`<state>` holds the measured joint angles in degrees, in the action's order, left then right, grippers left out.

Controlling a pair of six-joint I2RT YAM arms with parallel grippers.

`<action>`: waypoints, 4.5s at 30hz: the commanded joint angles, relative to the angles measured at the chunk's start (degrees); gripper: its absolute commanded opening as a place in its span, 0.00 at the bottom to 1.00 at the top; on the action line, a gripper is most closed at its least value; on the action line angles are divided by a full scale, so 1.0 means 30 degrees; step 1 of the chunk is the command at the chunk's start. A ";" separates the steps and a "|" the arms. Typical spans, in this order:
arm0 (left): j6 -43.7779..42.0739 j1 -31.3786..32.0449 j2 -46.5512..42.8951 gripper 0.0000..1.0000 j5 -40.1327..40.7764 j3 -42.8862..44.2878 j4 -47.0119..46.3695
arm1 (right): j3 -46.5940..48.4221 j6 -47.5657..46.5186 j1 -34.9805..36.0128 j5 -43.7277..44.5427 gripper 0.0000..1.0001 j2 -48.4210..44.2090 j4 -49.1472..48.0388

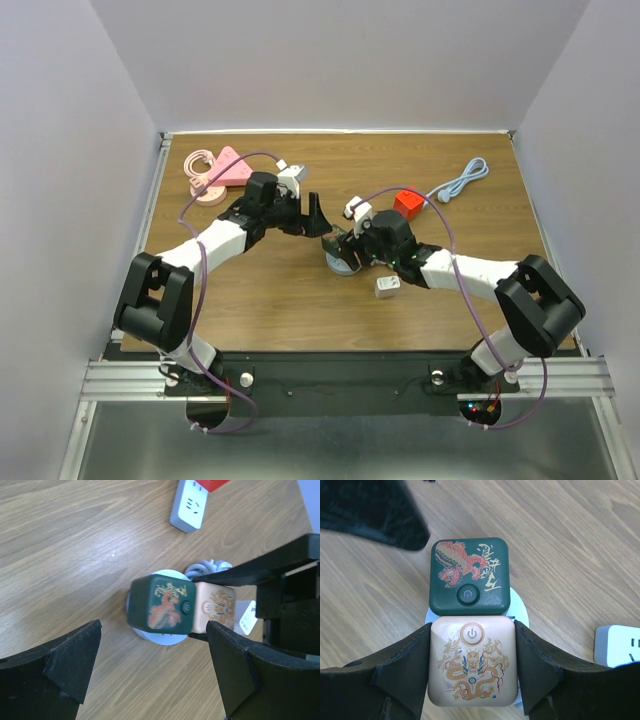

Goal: Insert the plug

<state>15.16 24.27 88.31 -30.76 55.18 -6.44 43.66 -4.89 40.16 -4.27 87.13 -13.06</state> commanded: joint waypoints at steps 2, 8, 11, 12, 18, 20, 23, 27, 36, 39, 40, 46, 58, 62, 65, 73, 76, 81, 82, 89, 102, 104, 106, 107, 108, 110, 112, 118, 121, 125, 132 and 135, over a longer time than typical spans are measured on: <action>0.0308 0.0375 0.0298 0.98 -0.0469 -0.0228 -0.1252 | -0.0957 0.1041 0.0118 0.0457 0.00 0.0928 0.0315; 0.0251 0.0610 0.0796 0.98 -0.0058 -0.0258 -0.1282 | -0.2013 0.2179 0.0587 0.0926 0.00 0.0751 -0.1735; 0.0192 0.0610 0.1030 0.98 0.0001 -0.0229 -0.1282 | -0.2511 0.2710 0.0820 0.1043 0.01 0.0809 -0.2733; 0.0192 0.0639 0.1060 0.97 0.0030 -0.0229 -0.1282 | -0.2599 0.2799 0.0880 0.1247 0.01 0.0896 -0.2911; 0.0163 0.1020 0.1645 0.98 0.0556 -0.0200 -0.1282 | -0.3652 0.3473 0.1407 0.2069 0.01 0.0634 -0.3614; 0.0221 0.1079 0.1996 0.98 0.0616 -0.0083 -0.1369 | -0.4004 0.3823 0.1640 0.2214 0.00 0.0546 -0.4139; 0.0279 0.1283 0.2348 0.97 0.0645 0.0035 -0.1720 | -0.4650 0.4146 0.1963 0.2682 0.01 0.0604 -0.4814; 0.0513 0.1431 0.2759 0.94 0.0645 0.0123 -0.1956 | -0.5119 0.4411 0.2257 0.3210 0.00 0.0780 -0.5285; 0.0806 0.1489 0.3492 0.64 0.0265 -0.0228 -0.1985 | -0.6496 0.4880 0.2959 0.4265 0.00 0.1044 -0.5900; 0.0836 0.1519 0.3522 0.61 0.0264 -0.0374 -0.1927 | -0.6964 0.5114 0.3486 0.4909 0.01 0.1073 -0.6018; 0.0836 0.1519 0.3550 0.60 0.0264 -0.0404 -0.1898 | -0.7023 0.5202 0.3546 0.5027 0.01 0.1102 -0.6047; 0.0836 0.1606 0.3639 0.59 0.0147 -0.0492 -0.1839 | -0.6907 0.5232 0.4014 0.5466 0.00 0.2243 -0.6135; 0.0807 0.1753 0.3551 0.58 0.0176 -0.0814 -0.1751 | -0.7493 0.6286 0.4835 0.6961 0.00 0.3153 -0.6457; 0.0602 0.1753 0.2822 0.80 0.0878 -0.0436 -0.1168 | -0.6968 0.6141 0.4835 0.7604 0.01 0.3066 -0.6370; 0.0398 0.1666 0.1915 0.91 0.1640 0.0178 -0.0611 | -0.6265 0.5441 0.4835 0.7869 0.00 0.3123 -0.6253; 0.0250 0.0086 -0.1978 0.99 0.4185 0.1149 0.0446 | -0.3075 0.3535 0.4835 0.7753 0.00 0.4350 -0.6514; 0.0543 -0.0967 -0.3242 0.99 0.5385 0.0798 0.0359 | -0.1959 0.2714 0.4806 0.7287 0.01 0.5172 -0.6749; 0.0807 -0.2170 -0.5851 0.99 0.6766 -0.0257 0.0182 | 0.1024 0.2273 0.4806 0.5882 0.01 0.7249 -0.7073; 0.0865 -0.2347 -0.6144 0.99 0.6884 -0.0461 0.0212 | 0.1410 0.2273 0.4806 0.5703 0.01 0.7545 -0.7102; 0.0836 -0.2876 -0.7435 0.99 0.7384 -0.0873 0.0622 | 0.4312 0.2097 0.4777 0.4443 0.00 0.9334 -0.7102; 0.0690 -0.2934 -0.7436 0.99 0.7325 -0.0785 0.0974 | 0.4783 0.2185 0.4806 0.5262 0.75 0.5705 -0.6369; 0.0719 -0.2934 -0.7435 0.99 0.7266 -0.0814 0.0945 | 0.4696 0.2069 0.4835 0.5701 0.97 0.5090 -0.6747; 0.0719 -0.2934 -0.7436 0.99 0.7121 -0.0756 0.0944 | 0.4520 0.1951 0.4806 0.6139 1.00 0.4065 -0.7013; 0.0690 -0.2905 -0.7465 0.99 0.7091 -0.0640 0.0973 | 0.4461 0.1835 0.4806 0.6257 1.00 0.3771 -0.7188; 0.0632 -0.2905 -0.7465 0.99 0.6974 -0.0581 0.0945 | 0.4490 0.1833 0.4806 0.6374 1.00 0.3420 -0.7190; 0.0427 -0.2905 -0.7494 0.99 0.6682 -0.0406 0.0886 | 0.4461 0.1311 0.4835 0.6960 1.00 0.2541 -0.6987; 0.0163 -0.2760 -0.7524 0.99 0.6331 -0.0463 0.0682 | 0.4170 0.1043 0.4806 0.8008 1.00 0.1403 -0.6489; -0.1327 0.0746 -0.7262 0.99 0.7233 -0.0874 -0.0402 | 0.1505 0.1509 0.4748 1.4032 1.00 -0.1648 -0.3942; -0.2585 0.3177 -0.6296 0.99 0.7151 -0.0377 -0.0637 | -0.0076 0.2943 0.4106 1.6503 1.00 -0.3580 -0.2652; -0.4226 0.5582 -0.4802 0.99 0.5541 0.0122 -0.1281 | -0.1893 0.5841 0.1648 1.6457 1.00 -0.6977 -0.1304; -0.6251 0.9188 -0.0501 0.99 0.3136 0.2198 -0.1166 | -0.3479 0.6726 -0.2367 1.5018 1.00 -1.1405 -0.0367; -0.6896 1.0273 0.1115 0.99 0.2579 0.3402 -0.0726 | -0.3450 0.6814 -0.3014 1.4668 1.00 -1.1876 -0.0159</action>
<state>-0.99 51.92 89.06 -19.18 60.16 -7.42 32.93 13.61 32.67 40.32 52.29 -15.14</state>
